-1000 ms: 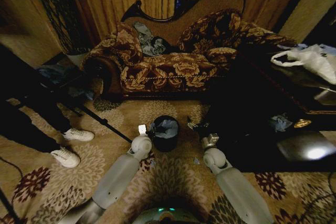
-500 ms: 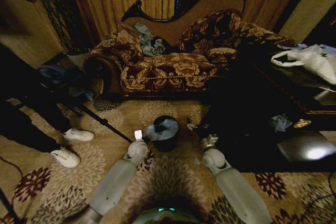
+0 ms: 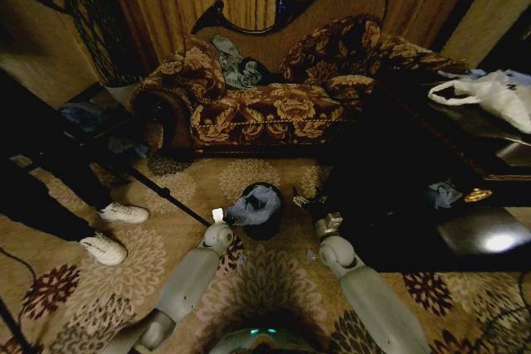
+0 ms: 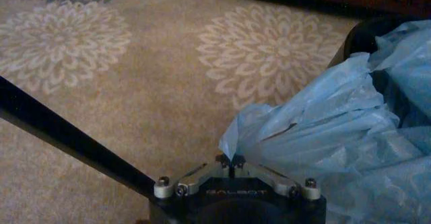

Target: Place a garbage bag over the trash bin.

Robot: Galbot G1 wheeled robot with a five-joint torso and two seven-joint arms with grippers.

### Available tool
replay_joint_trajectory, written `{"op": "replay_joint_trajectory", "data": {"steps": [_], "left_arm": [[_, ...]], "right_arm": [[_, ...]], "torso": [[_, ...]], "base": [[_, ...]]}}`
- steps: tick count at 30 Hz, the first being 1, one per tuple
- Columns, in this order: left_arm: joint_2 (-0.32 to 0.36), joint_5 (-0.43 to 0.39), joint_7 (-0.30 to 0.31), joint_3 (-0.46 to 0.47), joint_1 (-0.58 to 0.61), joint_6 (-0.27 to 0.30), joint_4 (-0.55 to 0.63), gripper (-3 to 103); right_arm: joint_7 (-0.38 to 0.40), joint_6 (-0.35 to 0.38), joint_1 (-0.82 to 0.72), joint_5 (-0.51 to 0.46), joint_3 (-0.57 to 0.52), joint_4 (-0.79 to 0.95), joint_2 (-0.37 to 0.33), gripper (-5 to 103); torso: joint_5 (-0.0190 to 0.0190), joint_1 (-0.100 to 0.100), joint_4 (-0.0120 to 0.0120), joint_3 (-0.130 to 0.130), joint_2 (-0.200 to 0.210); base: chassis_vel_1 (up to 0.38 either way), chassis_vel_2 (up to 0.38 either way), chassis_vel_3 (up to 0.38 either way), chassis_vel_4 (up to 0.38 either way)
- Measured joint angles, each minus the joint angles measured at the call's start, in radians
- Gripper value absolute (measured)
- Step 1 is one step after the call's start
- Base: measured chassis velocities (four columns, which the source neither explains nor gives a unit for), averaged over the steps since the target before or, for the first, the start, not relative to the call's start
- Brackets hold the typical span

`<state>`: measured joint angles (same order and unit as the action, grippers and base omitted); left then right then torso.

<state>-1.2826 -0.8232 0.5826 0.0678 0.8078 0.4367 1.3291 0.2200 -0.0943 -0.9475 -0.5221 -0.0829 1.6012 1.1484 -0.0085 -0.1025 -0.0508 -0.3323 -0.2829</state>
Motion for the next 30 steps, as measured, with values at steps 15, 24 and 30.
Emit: {"op": "replay_joint_trajectory", "data": {"steps": [15,24,30], "left_arm": [[-0.011,0.024,-0.035,0.017,0.002,-0.035,-0.058,0],[-0.013,0.039,-0.053,0.026,0.007,-0.055,-0.087,0],[-0.015,0.050,-0.054,0.034,0.012,-0.061,-0.077,0]], "right_arm": [[0.023,0.007,-0.013,-0.008,0.006,0.046,-0.011,100],[0.088,0.025,-0.023,-0.073,0.021,0.103,-0.007,100],[0.227,0.113,0.012,-0.200,0.110,0.169,0.013,100]], "torso": [[-0.0001,0.000,0.0001,0.000,0.000],[-0.0001,0.000,0.0000,0.000,0.000],[-0.0002,0.000,-0.0001,0.000,0.000]], "base": [[0.000,0.000,0.000,0.000],[0.000,0.000,0.000,0.000],[0.000,0.000,0.000,0.000]]}}
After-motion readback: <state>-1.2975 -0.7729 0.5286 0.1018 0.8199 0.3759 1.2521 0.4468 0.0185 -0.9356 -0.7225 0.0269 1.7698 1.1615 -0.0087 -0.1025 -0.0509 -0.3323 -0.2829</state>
